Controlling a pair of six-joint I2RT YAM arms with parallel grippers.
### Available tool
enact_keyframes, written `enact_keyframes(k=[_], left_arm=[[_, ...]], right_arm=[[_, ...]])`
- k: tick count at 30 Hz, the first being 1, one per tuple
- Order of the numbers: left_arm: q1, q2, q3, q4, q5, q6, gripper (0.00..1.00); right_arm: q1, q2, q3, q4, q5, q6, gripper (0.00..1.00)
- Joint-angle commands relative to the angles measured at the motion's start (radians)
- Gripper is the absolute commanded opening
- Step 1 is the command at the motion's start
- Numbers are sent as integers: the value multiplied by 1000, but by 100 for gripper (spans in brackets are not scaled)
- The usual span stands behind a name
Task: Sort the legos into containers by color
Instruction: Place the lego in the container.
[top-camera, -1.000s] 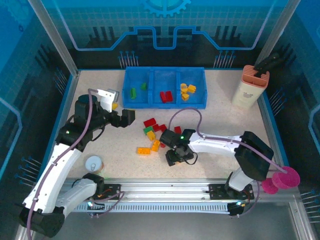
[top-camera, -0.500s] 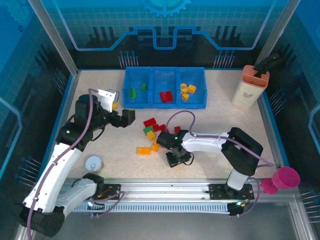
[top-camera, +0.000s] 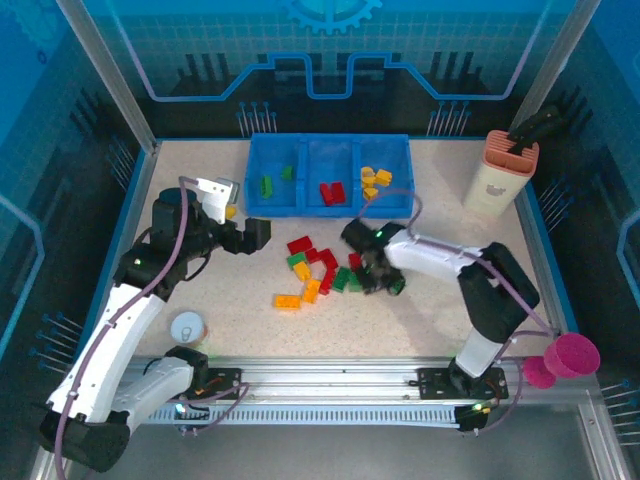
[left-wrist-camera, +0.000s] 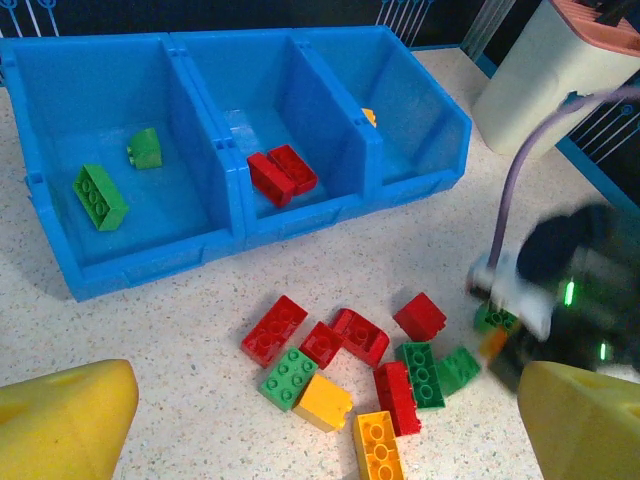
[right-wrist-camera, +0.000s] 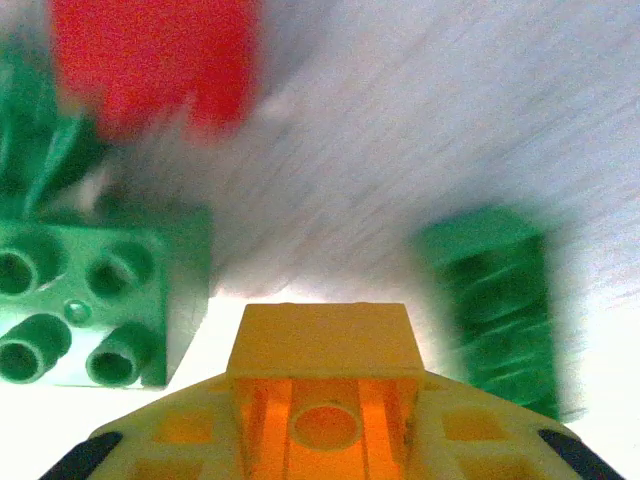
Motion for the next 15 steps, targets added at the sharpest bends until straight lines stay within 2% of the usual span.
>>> enact_keyframes(k=[1, 7, 15], left_arm=[[5, 3, -8, -1, -26, 1, 99], [6, 23, 12, -9, -16, 8, 99], [6, 24, 5, -7, -32, 10, 99]], right_arm=[[-100, -28, 129, 9, 55, -172, 27], [-217, 154, 366, 107, 43, -256, 26], [-297, 390, 635, 86, 40, -294, 27]])
